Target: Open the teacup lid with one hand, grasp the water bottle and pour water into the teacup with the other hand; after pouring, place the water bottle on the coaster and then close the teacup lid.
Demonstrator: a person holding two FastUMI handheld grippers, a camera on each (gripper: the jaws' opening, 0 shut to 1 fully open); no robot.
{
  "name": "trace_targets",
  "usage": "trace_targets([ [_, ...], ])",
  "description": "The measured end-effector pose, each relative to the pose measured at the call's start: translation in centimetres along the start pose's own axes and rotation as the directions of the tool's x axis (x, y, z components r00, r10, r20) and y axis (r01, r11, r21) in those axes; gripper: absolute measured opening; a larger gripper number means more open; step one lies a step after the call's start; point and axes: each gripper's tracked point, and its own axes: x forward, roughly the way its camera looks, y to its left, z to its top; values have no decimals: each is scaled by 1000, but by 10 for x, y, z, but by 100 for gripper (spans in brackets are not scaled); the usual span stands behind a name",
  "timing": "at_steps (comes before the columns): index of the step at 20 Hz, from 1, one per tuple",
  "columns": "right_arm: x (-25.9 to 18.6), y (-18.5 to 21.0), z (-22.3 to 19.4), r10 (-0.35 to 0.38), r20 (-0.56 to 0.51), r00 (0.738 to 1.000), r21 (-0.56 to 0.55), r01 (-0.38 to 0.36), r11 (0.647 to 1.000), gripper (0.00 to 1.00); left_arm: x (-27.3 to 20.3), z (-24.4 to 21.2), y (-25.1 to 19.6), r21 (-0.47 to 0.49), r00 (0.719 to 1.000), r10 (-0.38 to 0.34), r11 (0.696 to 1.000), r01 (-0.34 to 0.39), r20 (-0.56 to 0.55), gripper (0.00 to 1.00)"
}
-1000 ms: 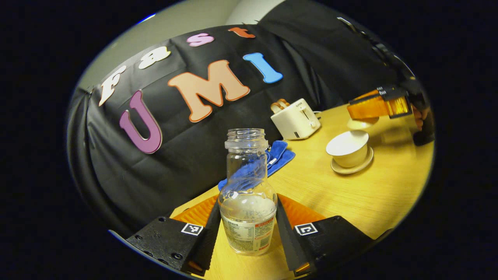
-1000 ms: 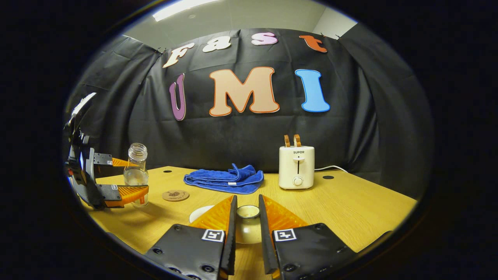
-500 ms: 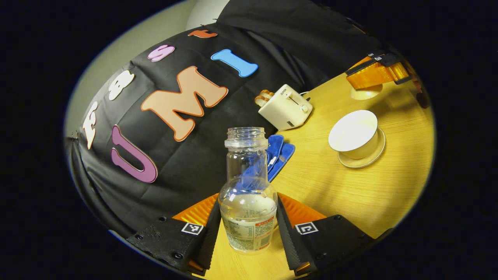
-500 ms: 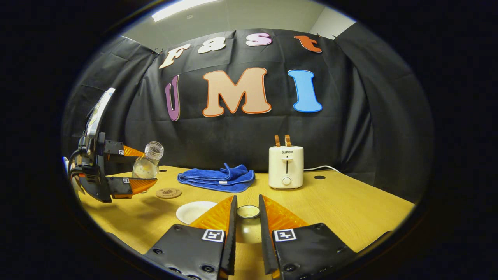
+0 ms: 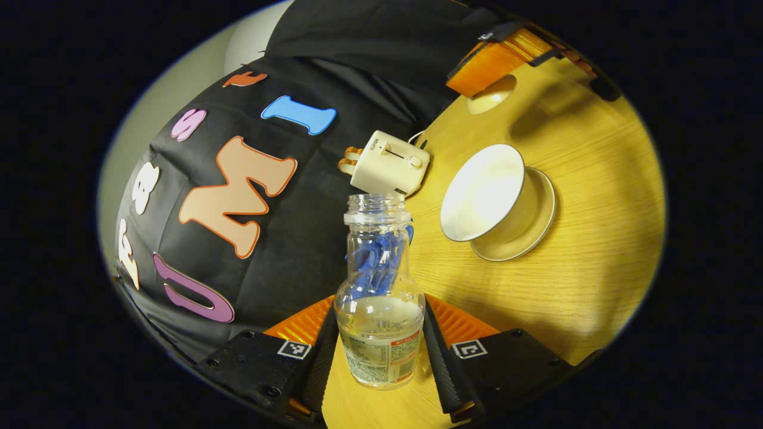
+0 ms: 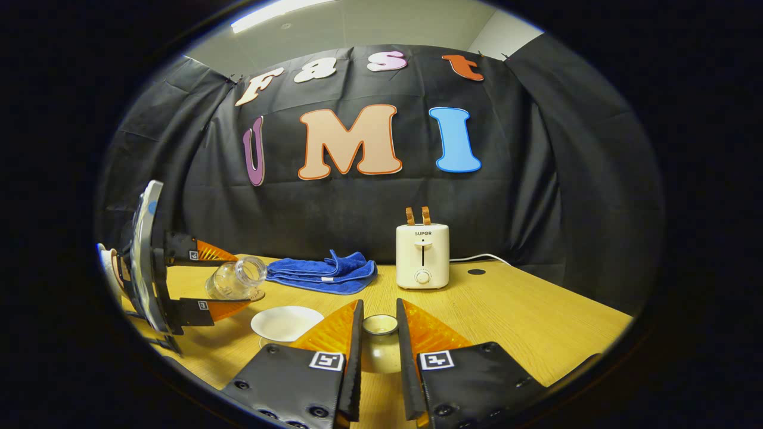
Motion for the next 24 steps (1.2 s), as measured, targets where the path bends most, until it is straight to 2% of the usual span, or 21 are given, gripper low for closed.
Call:
trace_targets([
  [7, 1, 0, 0, 1, 1, 1000, 0, -1, 1000, 31, -3, 3, 7, 187, 1000, 18, 982, -15, -14, 70],
  [16, 1, -1, -1, -4, 1, 1000, -1, 4, 1000, 31, -6, 8, 27, 400, 999, 49, 916, -37, -21, 71],
  [19, 1, -3, 0, -15, 1, 1000, -1, 15, 1000, 31, -6, 7, 29, 454, 998, 47, 890, -29, -29, 71],
  [24, 5, -4, 0, -16, 1, 1000, 0, 16, 1000, 31, -6, 9, 27, 488, 999, 36, 873, -19, -26, 71],
])
